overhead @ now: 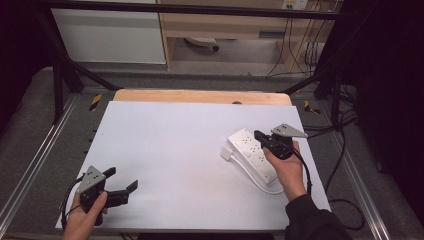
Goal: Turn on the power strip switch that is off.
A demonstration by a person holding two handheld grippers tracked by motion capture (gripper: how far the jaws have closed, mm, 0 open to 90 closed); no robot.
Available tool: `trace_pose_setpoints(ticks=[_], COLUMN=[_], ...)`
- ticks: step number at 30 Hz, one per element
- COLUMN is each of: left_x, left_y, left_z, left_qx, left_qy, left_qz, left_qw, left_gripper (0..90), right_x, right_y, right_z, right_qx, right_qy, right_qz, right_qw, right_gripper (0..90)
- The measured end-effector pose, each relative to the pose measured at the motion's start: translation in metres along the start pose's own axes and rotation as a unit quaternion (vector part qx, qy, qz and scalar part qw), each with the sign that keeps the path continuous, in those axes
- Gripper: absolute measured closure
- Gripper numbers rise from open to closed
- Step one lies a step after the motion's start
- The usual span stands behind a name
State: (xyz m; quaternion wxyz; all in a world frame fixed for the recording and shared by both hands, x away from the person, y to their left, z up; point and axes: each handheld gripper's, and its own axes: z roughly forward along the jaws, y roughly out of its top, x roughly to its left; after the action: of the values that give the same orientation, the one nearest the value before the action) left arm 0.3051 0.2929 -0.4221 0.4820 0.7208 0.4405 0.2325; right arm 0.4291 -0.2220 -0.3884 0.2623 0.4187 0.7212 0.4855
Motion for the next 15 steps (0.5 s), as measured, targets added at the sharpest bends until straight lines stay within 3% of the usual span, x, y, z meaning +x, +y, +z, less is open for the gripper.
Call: trace_pose_setpoints(ticks=[15], left_x=[0.0000], left_y=[0.0001], left_z=[0.0000], left_qx=[0.000], left_qy=[0.000], left_qz=[0.001], left_qw=[1.0000], left_gripper=[5.9], right_x=[0.0052], right_y=[-0.0069], right_z=[0.0073], right_qx=[0.015], right_qy=[0.006], right_qz=[-0.011], right_qw=[0.9998], right_gripper=[90.0])
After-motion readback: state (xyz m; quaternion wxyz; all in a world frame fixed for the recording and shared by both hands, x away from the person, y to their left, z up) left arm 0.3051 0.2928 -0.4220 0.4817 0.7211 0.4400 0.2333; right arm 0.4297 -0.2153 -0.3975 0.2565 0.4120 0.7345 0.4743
